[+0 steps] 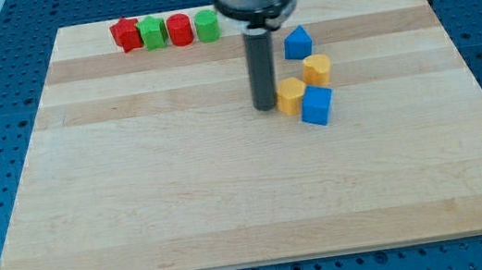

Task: Slightly move the yellow heart into the yellow hexagon

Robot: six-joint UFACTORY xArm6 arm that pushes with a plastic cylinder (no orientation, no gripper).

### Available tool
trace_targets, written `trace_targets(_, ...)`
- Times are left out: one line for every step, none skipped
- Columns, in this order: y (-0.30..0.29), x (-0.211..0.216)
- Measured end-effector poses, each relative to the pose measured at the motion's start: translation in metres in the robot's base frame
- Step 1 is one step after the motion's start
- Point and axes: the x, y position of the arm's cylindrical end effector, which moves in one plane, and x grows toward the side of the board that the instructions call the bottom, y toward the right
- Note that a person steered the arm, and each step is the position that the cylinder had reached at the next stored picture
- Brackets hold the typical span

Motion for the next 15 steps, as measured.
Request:
trace_targets(0.025,-0.003)
trace_targets(0.045,-0.003)
trace_targets(0.047,-0.003)
trace_targets(0.028,-0.001)
trace_targets(0.003,0.024)
trace_targets(0.021,0.038)
trace_targets(0.037,0.038)
trace_targets(0.042,0.038)
trace_targets(0.042,0.038)
trace_targets(0.048,0.038)
trace_targets(0.052,0.038)
trace_targets(0.033,0.035)
trace_targets(0.003,0.014)
trace_targets(0.001,-0.025)
trace_targets(0.006,-0.062)
